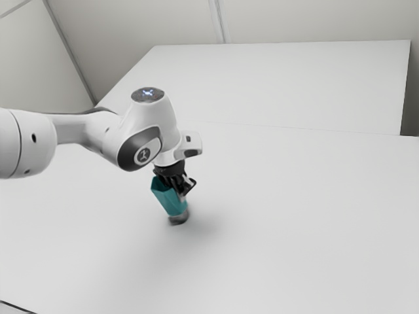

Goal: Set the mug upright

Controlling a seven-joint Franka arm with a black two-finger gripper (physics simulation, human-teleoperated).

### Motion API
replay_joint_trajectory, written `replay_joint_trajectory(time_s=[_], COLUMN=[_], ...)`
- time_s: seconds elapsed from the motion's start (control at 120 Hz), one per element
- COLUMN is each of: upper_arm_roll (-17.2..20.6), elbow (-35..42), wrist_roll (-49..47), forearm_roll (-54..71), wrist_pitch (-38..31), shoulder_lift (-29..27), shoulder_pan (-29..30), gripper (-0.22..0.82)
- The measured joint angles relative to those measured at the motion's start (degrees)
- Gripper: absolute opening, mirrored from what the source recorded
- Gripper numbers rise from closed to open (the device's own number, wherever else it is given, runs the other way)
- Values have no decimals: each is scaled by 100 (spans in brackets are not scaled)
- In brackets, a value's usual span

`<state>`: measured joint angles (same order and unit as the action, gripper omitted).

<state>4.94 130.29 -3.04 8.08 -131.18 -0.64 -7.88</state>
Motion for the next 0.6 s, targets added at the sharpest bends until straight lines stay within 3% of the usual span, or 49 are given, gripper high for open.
replay_joint_trajectory(time_s=[0.358, 0.6], upper_arm_roll=[-27, -3], elbow=[39, 43], wrist_roll=[-233, -246], forearm_roll=[19, -105], wrist_pitch=[-349, -395], shoulder_lift=[200, 184], shoulder_pan=[-150, -155], gripper=[-17, -2])
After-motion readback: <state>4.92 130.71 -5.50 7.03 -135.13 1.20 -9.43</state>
